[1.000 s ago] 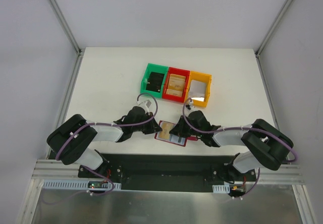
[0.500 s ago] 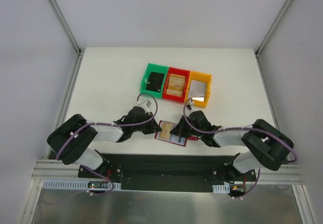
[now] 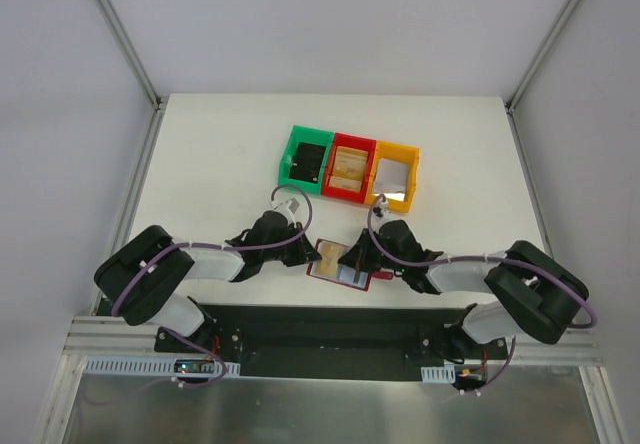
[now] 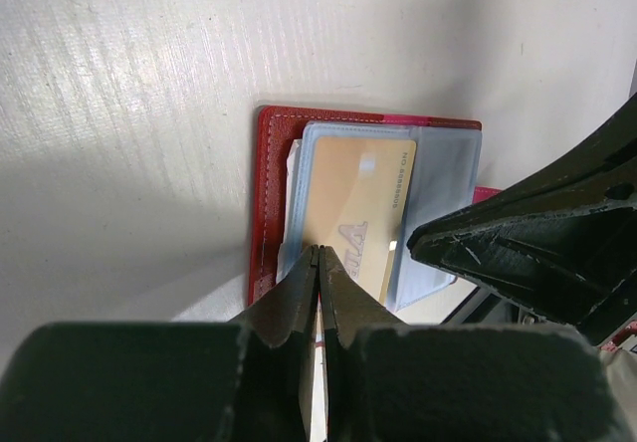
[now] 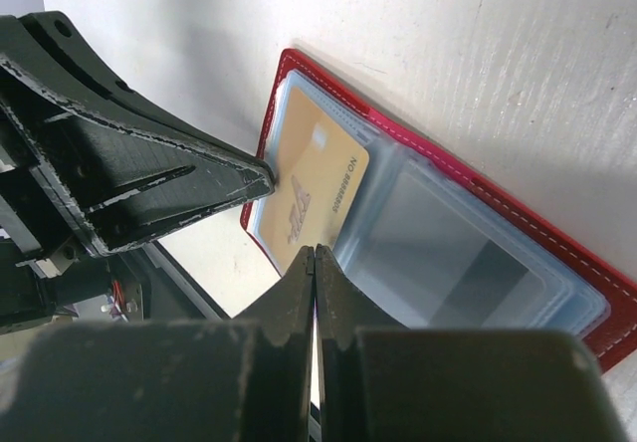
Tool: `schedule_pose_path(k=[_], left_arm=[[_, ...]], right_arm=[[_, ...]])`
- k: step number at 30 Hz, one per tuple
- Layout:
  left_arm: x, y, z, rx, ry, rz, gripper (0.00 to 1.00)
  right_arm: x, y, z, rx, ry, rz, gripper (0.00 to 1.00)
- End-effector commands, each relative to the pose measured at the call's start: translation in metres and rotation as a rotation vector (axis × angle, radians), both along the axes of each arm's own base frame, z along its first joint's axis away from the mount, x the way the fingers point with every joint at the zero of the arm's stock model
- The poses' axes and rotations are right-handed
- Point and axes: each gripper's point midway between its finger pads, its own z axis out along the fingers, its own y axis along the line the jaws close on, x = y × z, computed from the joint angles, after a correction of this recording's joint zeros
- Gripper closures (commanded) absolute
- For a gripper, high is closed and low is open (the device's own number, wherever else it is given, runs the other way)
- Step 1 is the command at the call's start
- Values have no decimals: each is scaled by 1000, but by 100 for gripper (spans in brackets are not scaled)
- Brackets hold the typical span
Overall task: Take the credit cards out of the card holder
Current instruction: Remove the credit card from the card holder.
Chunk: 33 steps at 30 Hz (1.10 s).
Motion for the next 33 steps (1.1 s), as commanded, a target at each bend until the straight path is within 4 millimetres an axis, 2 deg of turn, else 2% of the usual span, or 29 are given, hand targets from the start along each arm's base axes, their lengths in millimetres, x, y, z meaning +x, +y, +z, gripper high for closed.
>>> schedule_pose_path(k=[1, 5, 8, 19, 33], left_arm=[[-12, 13, -23, 73, 61, 4, 100], [-13, 13, -24, 72, 64, 3, 100], [-14, 13, -24, 71, 65, 2, 100], [-14, 12, -23, 61, 67, -1, 100], [-16, 10, -24, 52, 75, -10, 100]], right_arm=[[4, 8, 18, 69, -36, 16, 100], [3, 10, 15, 78, -17, 16, 67], [3, 9, 13, 73, -12, 8, 57], [4, 12, 9, 82, 6, 7, 54], [6, 22, 20, 140, -5, 23, 60]])
